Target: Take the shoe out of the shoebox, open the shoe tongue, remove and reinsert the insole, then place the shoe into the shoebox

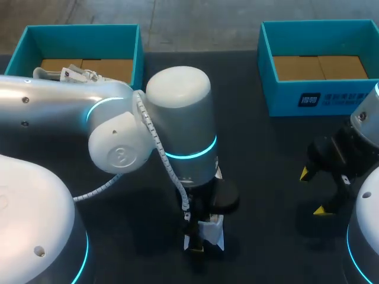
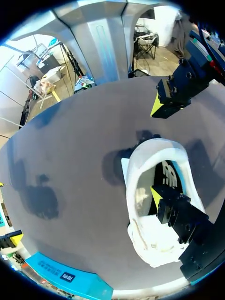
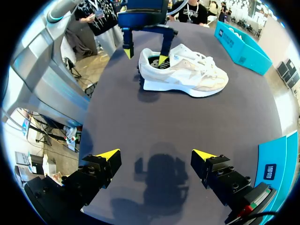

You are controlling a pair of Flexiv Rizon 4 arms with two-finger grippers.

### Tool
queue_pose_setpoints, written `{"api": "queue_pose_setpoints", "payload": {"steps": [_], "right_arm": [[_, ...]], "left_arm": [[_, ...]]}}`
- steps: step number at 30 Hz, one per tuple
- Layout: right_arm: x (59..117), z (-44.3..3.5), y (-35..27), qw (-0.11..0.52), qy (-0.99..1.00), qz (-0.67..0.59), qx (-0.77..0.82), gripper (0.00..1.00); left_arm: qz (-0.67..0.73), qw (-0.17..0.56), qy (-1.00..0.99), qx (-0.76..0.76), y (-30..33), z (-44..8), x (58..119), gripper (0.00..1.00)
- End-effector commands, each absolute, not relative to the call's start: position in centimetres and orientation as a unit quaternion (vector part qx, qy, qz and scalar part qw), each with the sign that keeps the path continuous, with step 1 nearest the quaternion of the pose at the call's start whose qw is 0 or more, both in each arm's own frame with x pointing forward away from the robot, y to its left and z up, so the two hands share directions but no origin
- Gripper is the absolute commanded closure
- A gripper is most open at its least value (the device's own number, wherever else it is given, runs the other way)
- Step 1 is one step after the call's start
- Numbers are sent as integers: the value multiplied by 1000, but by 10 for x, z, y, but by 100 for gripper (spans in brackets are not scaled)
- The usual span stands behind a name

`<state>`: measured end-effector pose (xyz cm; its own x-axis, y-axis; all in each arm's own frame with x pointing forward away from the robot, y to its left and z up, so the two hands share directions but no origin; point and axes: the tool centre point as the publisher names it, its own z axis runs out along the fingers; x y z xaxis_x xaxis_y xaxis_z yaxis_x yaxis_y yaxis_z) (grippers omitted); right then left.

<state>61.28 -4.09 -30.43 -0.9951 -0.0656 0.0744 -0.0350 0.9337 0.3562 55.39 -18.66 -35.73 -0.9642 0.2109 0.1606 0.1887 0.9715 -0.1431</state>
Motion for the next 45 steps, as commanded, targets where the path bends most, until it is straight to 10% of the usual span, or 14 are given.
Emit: {"api": "queue_pose_setpoints", "payload": {"steps": [1, 8, 11, 45], "right_arm": [[612, -305, -40, 42, -983, -179, 25, 0], [612, -305, -40, 42, -983, -179, 25, 0], [612, -305, -40, 42, -983, -179, 25, 0], [612, -305, -40, 42, -983, -179, 25, 0]], "left_arm": [[52, 80, -991, -92, -195, -366, 543, 24], [37, 83, -992, -81, -199, -375, 537, 62], [30, 85, -993, -74, -200, -378, 537, 100], [16, 85, -990, -111, -100, -281, 573, 100]]}}
